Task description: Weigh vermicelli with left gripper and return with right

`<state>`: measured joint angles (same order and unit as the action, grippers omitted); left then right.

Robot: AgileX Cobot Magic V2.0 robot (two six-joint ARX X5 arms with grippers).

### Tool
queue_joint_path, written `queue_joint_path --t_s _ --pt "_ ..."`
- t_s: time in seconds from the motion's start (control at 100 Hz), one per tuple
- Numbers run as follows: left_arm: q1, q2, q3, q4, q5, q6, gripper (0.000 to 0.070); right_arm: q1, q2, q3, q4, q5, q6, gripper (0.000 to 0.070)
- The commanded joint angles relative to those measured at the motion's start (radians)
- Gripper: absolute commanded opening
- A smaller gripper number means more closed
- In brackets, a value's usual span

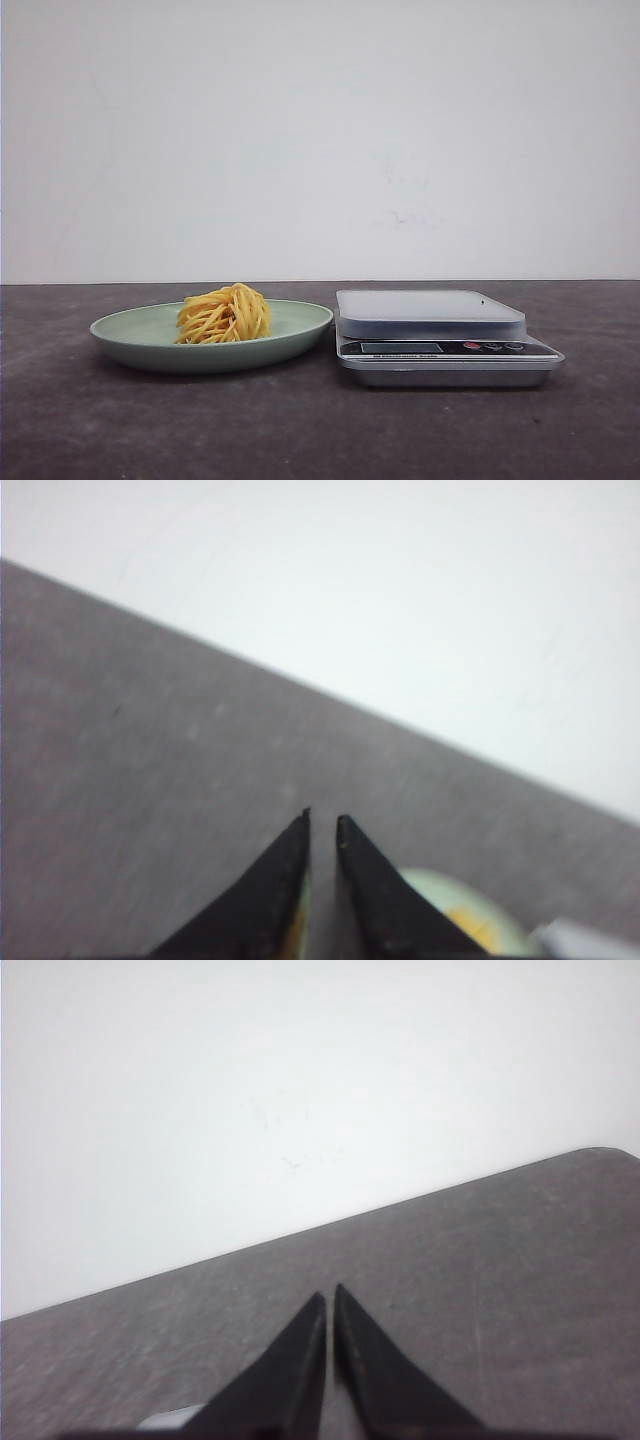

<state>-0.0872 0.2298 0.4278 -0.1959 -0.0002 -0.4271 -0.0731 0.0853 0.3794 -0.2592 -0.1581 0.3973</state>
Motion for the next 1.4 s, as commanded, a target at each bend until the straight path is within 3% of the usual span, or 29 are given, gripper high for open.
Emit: queue_joint_path --t_s 0.0,0.09,0.15,0.2,0.24,0.26,0.29,0.36,0.59,0.79,0.97,1.39 --pt "0.002 0.088 0.124 -0.036 0.025 0.076 0.0012 0.0 0.04 0.064 -0.046 -0.007 -0.007 0.0004" --pt "0.002 0.187 0.244 -0.109 0.084 0.123 0.0048 0.0 0.084 0.139 -0.079 -0.063 -0.072 0.0004" --pt "0.002 0.234 0.295 -0.149 0.112 0.126 0.0246 0.0 0.106 0.177 -0.095 -0.105 -0.099 0.003" --pt "0.002 0.266 0.316 -0.158 0.137 0.128 0.0425 0.0 0.121 0.206 -0.109 -0.116 -0.117 0.0177" --pt "0.002 0.285 0.323 -0.158 0.171 0.128 0.0497 0.0 0.13 0.224 -0.114 -0.116 -0.117 0.0353" --pt "0.002 0.293 0.325 -0.158 0.188 0.128 0.0498 0.0 0.134 0.232 -0.114 -0.118 -0.117 0.0428" --pt "0.001 0.306 0.328 -0.163 0.212 0.127 0.048 0.0 0.139 0.243 -0.116 -0.125 -0.116 0.0484" --pt "-0.006 0.343 0.339 -0.184 0.244 0.129 0.042 0.0 0.15 0.273 -0.134 -0.14 -0.108 0.0487" --pt "-0.104 0.559 0.409 -0.181 0.262 0.109 0.0431 0.0 0.216 0.36 -0.237 -0.214 -0.128 0.0542" --pt "-0.25 0.831 0.515 -0.205 0.237 0.047 0.043 0.0 0.261 0.374 -0.26 -0.27 -0.124 0.0544" --pt "-0.359 1.081 0.6 -0.237 0.149 0.047 0.0429 0.0 0.266 0.375 -0.298 -0.29 -0.108 0.0544" --pt "-0.412 1.458 0.746 -0.286 0.165 -0.005 0.0429 0.0 0.266 0.375 -0.359 -0.317 -0.121 0.0546"
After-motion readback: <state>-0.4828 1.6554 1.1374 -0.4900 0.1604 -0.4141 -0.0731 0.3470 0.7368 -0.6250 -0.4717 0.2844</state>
